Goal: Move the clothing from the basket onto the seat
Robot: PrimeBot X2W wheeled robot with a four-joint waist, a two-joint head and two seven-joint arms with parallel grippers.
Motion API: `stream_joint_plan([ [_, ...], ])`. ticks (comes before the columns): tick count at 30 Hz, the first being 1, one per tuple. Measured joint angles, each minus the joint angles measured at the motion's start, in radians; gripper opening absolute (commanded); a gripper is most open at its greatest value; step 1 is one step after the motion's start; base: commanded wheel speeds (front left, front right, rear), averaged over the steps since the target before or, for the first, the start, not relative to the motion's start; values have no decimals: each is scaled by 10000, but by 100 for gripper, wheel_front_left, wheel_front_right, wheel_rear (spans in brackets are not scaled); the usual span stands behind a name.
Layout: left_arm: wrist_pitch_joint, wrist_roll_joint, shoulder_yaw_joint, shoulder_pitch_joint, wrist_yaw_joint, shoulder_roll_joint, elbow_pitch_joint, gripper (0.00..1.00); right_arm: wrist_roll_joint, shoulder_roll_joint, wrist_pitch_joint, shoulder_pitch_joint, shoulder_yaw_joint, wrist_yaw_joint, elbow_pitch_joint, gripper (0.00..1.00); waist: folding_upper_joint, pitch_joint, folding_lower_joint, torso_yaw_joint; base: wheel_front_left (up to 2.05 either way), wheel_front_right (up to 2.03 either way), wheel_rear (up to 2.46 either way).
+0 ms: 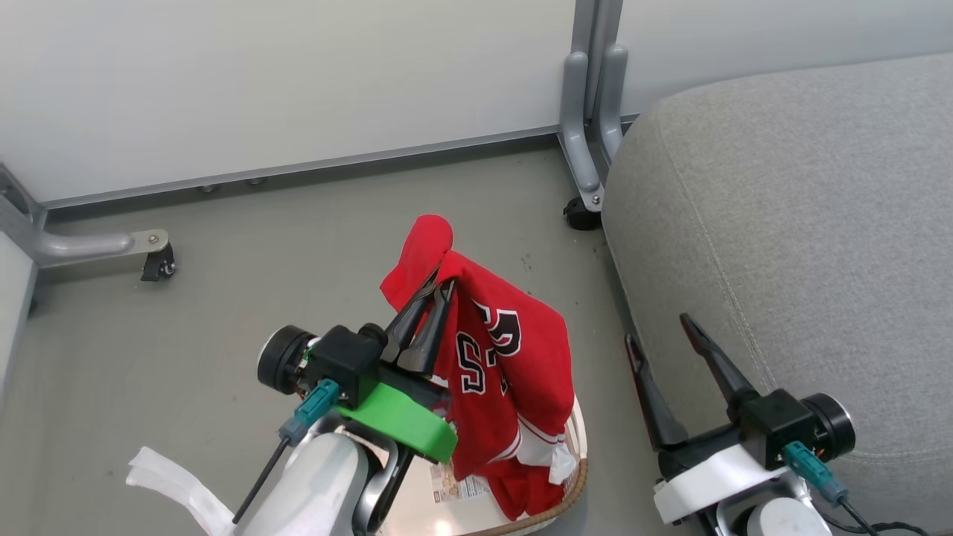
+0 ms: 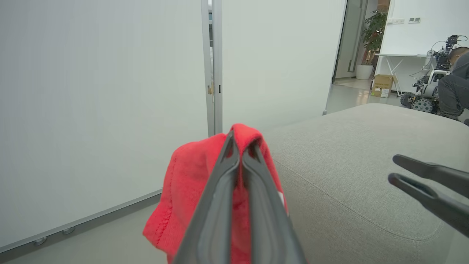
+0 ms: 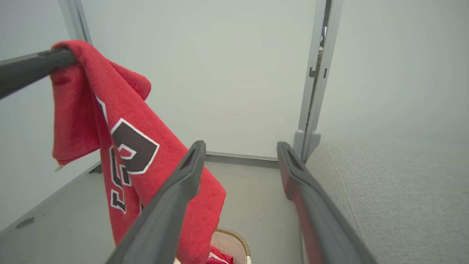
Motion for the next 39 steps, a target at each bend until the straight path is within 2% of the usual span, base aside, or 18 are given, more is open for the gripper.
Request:
stream_joint_plan([
  [9,0,119,-59,21,-184,-274,-174,0,104,-144,0,95,844,0,84,100,0,-170,0,262,0,0,0],
  [17,2,-75,-886,-80,-299,-385,-293,0,495,-71,0,-290,1634,0,384,100,0,-187,0,455,0,0,0],
  [28,2,-633,-1848,-228,-278,-412,-865,0,541,-207,0,-421,1689,0,1438,100,0,-157,1,745,0,0,0],
  [29,2,-644,-1894,-253,-245,-414,-897,0,531,-263,0,-411,1778,0,1486,39,0,-162,1,762,0,0,0],
  [30,2,-648,-1912,-273,-238,-414,-911,0,558,-278,-2,-411,1812,0,1534,0,0,-167,1,769,0,0,0],
  [35,0,-322,-2042,-341,12,-337,-792,0,755,-382,0,-404,2042,0,1735,0,0,-197,1,733,0,0,0],
  [39,2,-313,-2088,-338,33,-261,-692,0,832,-391,0,-382,2057,0,1726,0,0,-194,1,694,0,0,0],
])
